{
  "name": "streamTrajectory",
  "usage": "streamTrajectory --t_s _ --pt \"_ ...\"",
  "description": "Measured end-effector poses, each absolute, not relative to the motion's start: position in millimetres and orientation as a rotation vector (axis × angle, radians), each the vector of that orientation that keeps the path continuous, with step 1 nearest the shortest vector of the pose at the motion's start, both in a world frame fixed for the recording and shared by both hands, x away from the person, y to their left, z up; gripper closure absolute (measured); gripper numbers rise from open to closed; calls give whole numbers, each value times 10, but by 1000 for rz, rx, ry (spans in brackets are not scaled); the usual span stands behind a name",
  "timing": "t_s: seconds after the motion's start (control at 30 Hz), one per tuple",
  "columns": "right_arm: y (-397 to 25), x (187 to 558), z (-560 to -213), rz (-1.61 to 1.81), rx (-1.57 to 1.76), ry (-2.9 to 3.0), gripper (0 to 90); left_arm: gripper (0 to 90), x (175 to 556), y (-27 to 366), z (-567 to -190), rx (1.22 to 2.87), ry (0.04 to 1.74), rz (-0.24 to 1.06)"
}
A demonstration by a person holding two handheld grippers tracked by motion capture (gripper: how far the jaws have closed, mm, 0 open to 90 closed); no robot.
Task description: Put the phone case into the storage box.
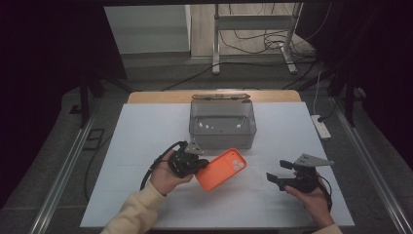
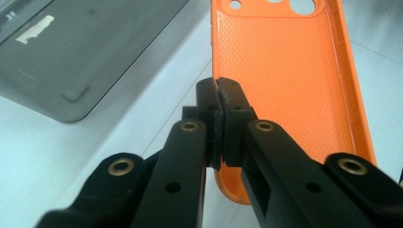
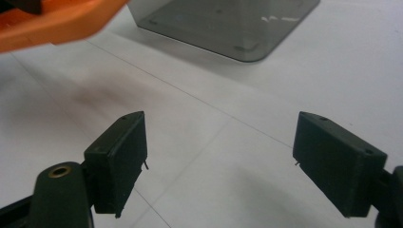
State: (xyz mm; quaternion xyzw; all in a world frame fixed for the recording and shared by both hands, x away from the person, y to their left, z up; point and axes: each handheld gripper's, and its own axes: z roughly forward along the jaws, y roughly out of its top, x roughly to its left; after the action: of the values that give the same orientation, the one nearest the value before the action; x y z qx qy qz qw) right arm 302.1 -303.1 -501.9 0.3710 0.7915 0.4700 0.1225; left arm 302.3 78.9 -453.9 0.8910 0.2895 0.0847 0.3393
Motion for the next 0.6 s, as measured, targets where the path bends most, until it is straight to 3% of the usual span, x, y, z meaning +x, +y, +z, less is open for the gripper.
streamTrajectory --t_s 0.6 --pt "-2695 3286 -4509 1426 1017 2294 185 885 3031 812 -4526 2313 748 237"
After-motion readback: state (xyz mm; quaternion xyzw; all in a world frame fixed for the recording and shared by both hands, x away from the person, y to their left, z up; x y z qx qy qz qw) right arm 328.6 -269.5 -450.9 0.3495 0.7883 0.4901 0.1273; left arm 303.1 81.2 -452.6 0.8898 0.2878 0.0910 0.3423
